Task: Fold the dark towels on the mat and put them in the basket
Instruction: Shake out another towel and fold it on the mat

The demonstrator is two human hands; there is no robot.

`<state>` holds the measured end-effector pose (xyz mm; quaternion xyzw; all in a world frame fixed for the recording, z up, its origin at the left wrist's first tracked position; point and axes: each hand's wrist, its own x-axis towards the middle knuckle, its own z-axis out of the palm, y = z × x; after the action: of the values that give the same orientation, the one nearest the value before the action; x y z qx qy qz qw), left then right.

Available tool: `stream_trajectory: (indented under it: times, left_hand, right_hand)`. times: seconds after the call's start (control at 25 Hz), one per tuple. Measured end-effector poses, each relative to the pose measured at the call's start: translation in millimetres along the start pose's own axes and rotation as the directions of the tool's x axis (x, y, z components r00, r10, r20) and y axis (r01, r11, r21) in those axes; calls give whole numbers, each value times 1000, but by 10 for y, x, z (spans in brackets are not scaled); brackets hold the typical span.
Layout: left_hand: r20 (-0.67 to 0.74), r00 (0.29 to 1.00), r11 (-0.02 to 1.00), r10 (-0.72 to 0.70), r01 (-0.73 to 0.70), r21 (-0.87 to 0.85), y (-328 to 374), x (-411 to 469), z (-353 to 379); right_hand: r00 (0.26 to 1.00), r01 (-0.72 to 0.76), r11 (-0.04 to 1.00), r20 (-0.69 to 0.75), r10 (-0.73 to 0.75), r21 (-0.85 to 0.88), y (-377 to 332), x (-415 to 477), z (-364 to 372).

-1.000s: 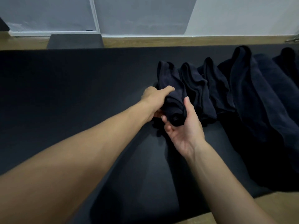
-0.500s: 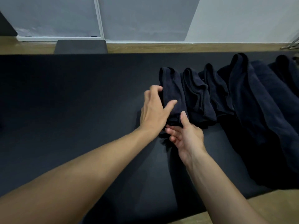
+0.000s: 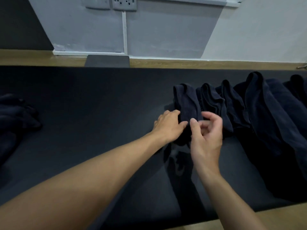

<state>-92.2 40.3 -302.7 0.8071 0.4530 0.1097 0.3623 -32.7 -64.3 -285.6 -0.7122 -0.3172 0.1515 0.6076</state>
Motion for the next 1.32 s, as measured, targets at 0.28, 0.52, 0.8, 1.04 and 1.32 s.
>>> stream_trajectory:
  times: [0.28, 0.52, 0.8, 1.04, 1.32]
  left_hand:
    - [34, 993, 993, -115, 116, -34, -593, -592, -488]
    - [-162, 951, 965, -264, 262, -33, -1322, -1228, -1068]
    - [-581, 773, 851, -254, 464, 246, -1997, -2002, -1835]
    - [-586, 607, 644, -537, 744, 180, -2554, -2658, -2348]
    - [-661, 564, 568, -494, 785, 246, -2654, -2470, -2407]
  right_hand:
    - [898, 436, 432, 416, -146, -790, 364, 317, 112]
    - [896, 428, 515, 421, -138, -743, -148, 21, 456]
    - [347, 757, 632, 922, -174, -165, -920, -1068, 2137]
    - [213, 566, 824, 969, -124, -19, -1068, -1501, 3251]
    - [383, 542, 815, 923, -24, -203, -1009, -1499, 3856]
